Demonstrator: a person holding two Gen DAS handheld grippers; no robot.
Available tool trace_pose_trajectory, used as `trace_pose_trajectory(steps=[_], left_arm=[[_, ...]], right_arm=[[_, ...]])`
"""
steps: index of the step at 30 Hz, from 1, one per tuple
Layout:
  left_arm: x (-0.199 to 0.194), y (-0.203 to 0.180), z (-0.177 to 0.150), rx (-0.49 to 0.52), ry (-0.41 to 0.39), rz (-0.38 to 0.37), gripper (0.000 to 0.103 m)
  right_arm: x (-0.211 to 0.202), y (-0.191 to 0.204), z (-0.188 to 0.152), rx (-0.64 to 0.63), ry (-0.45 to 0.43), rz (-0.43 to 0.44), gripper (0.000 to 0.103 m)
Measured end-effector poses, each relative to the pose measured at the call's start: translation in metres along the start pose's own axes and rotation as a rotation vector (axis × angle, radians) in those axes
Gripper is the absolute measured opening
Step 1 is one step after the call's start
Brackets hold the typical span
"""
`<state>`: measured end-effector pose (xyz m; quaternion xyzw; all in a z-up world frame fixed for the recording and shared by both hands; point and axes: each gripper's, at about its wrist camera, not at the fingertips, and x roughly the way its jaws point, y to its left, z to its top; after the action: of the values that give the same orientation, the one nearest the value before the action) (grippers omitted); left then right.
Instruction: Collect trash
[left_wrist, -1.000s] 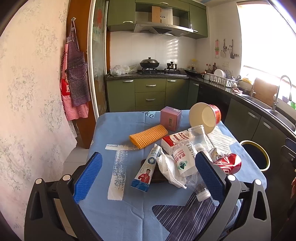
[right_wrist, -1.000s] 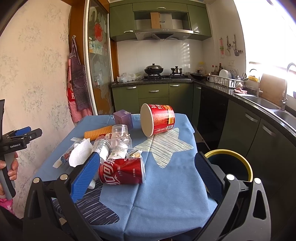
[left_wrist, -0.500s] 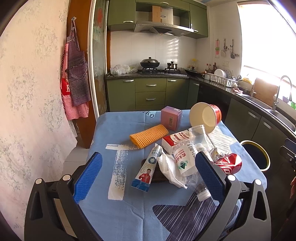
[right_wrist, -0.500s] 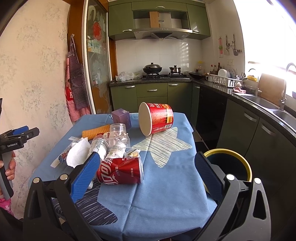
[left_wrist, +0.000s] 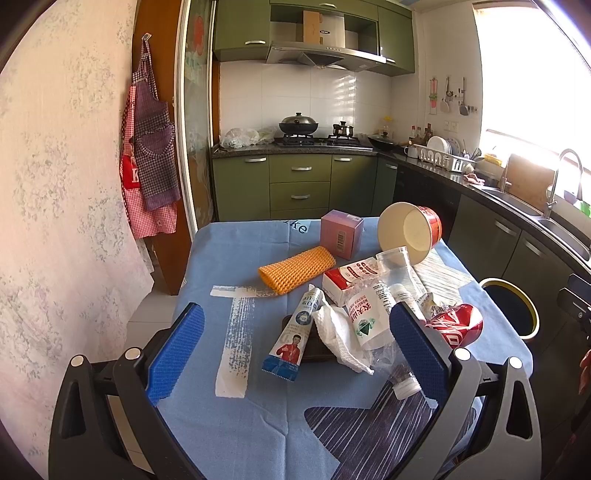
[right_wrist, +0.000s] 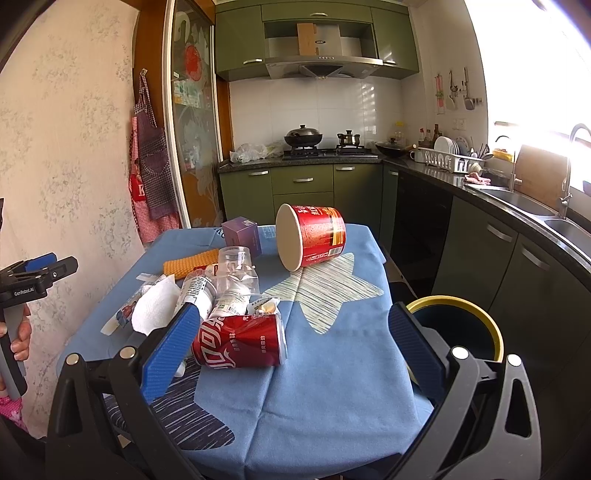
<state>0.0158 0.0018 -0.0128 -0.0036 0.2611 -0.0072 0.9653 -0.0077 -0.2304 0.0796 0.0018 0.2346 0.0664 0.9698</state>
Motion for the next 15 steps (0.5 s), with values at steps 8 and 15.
trace_pose_trajectory(steps=[8,15], left_arm=[[0.0021,0.0,-0.001,0.001,0.003,0.001,0.099],[0.0039,-0.0004,-0.0015,0.004,0.004,0.002,0.099]], right_arm=[[0.0009,-0.0003,0.0001,-0.001,0.002,0.0,0.097],[0.0029,0.0001,-0.0014,0.001,0.004,-0.001,0.097]])
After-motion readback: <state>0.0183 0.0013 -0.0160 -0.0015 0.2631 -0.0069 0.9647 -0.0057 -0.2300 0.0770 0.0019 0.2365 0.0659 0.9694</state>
